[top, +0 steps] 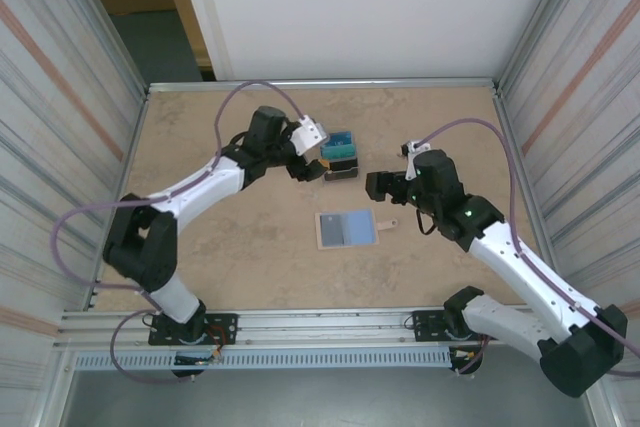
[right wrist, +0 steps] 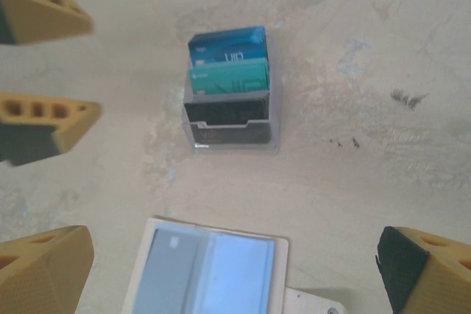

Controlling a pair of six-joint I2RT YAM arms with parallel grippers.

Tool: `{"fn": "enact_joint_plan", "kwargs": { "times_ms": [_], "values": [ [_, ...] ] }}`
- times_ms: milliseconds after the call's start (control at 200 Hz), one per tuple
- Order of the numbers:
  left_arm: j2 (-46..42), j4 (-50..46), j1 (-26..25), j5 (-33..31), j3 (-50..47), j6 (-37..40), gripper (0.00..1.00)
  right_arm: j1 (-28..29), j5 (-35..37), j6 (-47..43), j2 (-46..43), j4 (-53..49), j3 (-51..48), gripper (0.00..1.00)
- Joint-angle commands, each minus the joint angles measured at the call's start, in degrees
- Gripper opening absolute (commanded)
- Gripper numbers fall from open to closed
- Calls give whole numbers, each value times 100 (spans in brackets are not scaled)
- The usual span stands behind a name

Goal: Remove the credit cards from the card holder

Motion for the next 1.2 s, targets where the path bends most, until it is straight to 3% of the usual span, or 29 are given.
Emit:
{"fn": "enact_joint_plan", "kwargs": {
  "times_ms": [0, 40, 175, 371, 511, 797, 1193],
  "values": [
    [-625, 843, -16, -807, -656, -845, 99, 7, 81, 398, 403, -86, 134, 99],
    [-844, 985, -14, -1057, -896, -1034, 99, 19, 8, 468, 569, -68, 143, 100],
    [-1554, 1253, -14, -1853, -1641, -1659, 99, 228, -109, 680, 1170, -102, 243, 89],
    [-2533, 1558, -10, -2850, -2627, -2468, 99, 1111, 552, 933, 2096, -548, 680, 80],
    [-3096, 1536, 4, -3369, -3174, -2896, 99, 1552, 466, 1018, 2716, -692, 934, 69],
    [-3720, 1370, 121, -3929, -3818, -3524, 99, 2002, 323, 1052, 3742, -888, 1443, 44],
    [-3737, 1098, 189, -4214, -3883, -3711, 99, 2266, 215, 959, 4589, -1092, 1883, 40]
  ]
}}
